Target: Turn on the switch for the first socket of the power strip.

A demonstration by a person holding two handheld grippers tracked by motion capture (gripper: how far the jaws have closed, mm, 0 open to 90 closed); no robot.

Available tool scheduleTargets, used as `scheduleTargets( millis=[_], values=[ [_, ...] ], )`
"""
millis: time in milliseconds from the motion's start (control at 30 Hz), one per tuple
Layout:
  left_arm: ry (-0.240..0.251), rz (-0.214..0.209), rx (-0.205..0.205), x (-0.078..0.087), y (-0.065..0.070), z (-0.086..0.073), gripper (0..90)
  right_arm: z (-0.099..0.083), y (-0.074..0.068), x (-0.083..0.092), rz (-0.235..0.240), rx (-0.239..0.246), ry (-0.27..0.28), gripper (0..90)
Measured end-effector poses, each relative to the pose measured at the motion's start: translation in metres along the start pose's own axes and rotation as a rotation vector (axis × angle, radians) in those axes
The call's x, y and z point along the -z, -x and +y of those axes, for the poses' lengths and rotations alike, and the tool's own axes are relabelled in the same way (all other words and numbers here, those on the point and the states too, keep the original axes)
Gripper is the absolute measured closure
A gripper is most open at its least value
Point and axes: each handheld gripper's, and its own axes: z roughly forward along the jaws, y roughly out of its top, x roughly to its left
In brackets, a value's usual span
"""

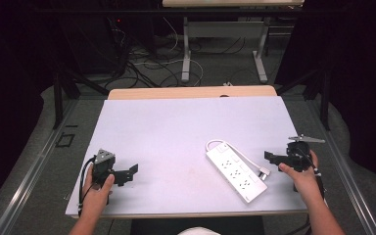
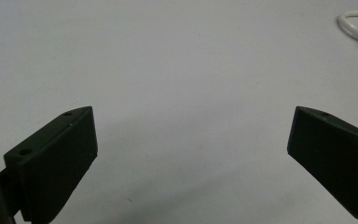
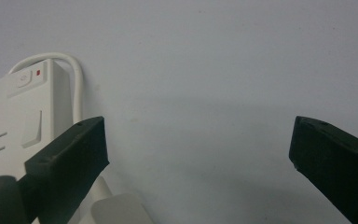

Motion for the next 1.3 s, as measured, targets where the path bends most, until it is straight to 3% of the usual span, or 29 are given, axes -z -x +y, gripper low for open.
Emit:
scheduleTargets(
  millis=[333,567,1300],
  values=[
    [0.009,0.003,0.003,0.0,0.0,0.0,1.5,-0.008,0.01,-0.004,-0.034,-0.034,0.001,6.6],
    [0.009,0.001,0.001,0.0,0.0,0.0,1.5,-0.013,0.011,-0.01,-0.057,-0.031,0.0,7.0],
    [-0.002,-0.003,0.002,-0.001,0.0,0.0,1.5,-0.018,0.009,-0.017,-0.054,-0.032,-0.007,10.5]
  ],
)
